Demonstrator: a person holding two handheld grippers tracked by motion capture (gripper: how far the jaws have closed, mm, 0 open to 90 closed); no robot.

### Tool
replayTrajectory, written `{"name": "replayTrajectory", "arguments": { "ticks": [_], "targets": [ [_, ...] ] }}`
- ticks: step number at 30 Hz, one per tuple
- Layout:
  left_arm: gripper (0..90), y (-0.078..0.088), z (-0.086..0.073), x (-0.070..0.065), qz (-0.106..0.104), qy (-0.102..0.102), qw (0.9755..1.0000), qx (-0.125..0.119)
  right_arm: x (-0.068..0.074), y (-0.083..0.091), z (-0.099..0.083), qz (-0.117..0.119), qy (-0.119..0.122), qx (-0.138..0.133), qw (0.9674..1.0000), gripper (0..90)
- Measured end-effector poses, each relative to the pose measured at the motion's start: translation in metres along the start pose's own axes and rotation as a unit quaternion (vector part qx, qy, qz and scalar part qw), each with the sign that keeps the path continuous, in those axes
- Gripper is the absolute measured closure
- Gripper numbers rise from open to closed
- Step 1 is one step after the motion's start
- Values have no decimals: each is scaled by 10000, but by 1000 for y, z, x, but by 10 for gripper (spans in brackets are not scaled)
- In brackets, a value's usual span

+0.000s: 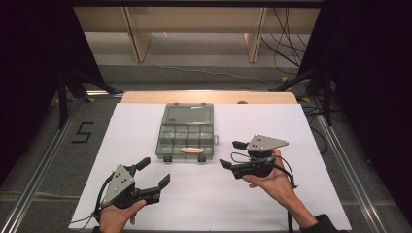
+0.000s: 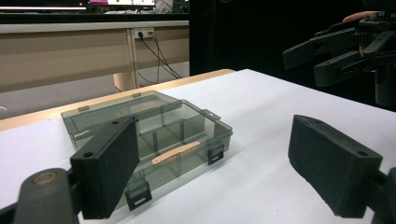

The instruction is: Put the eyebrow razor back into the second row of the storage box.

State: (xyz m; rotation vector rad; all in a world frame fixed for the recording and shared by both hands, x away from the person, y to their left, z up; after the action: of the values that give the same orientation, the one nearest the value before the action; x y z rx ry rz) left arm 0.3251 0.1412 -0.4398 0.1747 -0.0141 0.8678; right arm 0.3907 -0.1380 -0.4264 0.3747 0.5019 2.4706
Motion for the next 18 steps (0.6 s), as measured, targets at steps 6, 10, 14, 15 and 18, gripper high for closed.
{"name": "replayTrajectory", "arguments": {
  "ticks": [6, 10, 14, 15, 18],
  "targets": [
    [161, 0, 0, 0, 4, 12, 10000, 3, 0, 4, -1, 15, -63, -152, 9999, 223],
    [160, 0, 0, 0, -22, 3, 10000, 19, 0, 7, -3, 30, -105, -245, 9996, 219],
    [161, -1, -1, -1, -35, 16, 10000, 22, 1, 10, -4, 34, -171, -347, 9992, 203],
    [161, -1, -1, -1, -35, 17, 10000, 23, 2, 11, -5, 30, -187, -293, 9994, 197],
    [161, 0, -1, -1, -35, 15, 10000, 27, 3, 15, -6, 35, -219, -351, 9991, 192]
  ]
}}
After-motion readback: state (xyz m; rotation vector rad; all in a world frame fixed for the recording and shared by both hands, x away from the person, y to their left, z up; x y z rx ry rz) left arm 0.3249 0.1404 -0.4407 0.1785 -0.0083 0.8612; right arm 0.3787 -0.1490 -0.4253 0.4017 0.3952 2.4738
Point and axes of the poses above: each handheld gripper's, and its own axes: y roughly backward along the jaws, z roughly out of its top, x roughly to its left, the point moved 6 cm from there along -y, roughly forward along the jaws, and after that the axes turned 7 degrees about -y, right-handed, at the moved point
